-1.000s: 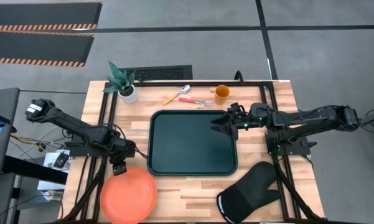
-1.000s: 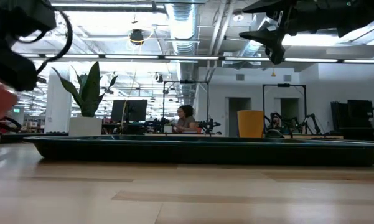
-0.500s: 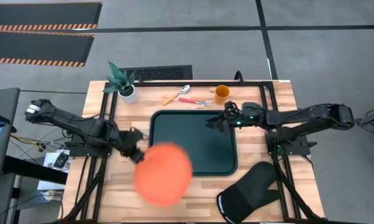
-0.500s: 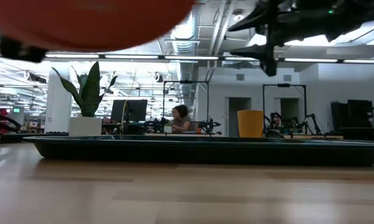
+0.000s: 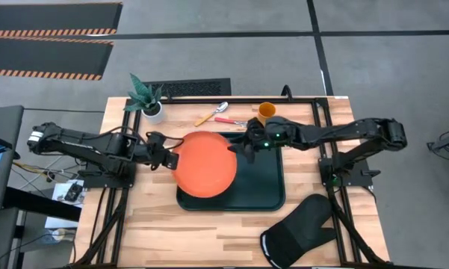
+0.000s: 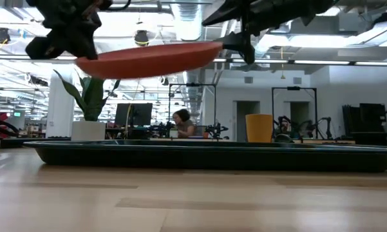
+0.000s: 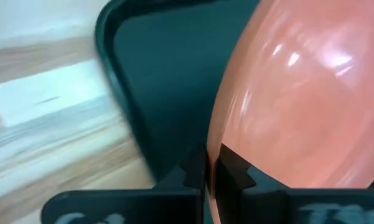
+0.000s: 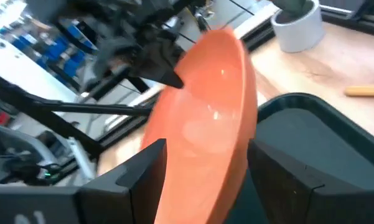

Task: Pick and place plate/cup/fork/spoon on tray
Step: Put the orange plate on the bottom left of the black tray

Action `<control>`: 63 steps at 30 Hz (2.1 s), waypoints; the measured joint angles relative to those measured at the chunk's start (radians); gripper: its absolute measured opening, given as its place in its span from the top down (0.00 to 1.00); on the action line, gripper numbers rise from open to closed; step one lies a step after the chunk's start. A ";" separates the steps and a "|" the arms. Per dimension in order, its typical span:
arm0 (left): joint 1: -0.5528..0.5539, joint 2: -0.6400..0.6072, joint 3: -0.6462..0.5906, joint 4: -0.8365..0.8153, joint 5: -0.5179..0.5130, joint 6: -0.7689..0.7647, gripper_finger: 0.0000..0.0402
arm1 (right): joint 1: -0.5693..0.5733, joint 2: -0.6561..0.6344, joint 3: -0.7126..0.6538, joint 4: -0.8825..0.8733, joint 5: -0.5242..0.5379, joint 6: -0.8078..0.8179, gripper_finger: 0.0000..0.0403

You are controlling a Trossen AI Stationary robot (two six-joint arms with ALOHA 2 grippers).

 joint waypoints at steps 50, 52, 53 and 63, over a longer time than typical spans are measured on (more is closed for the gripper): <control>0.000 -0.045 0.000 0.064 -0.011 0.313 0.37 | -0.035 0.328 0.008 -0.090 -0.107 0.323 0.97; 0.000 -0.055 0.000 0.067 -0.036 0.313 0.38 | -0.040 0.347 0.008 -0.064 -0.135 0.336 0.97; 0.000 -0.058 0.000 0.065 -0.047 0.313 0.38 | -0.041 0.347 0.008 -0.067 -0.140 0.338 0.97; 0.001 -0.056 0.000 0.069 -0.080 0.313 0.38 | -0.018 0.443 0.078 -0.064 -0.167 0.341 0.97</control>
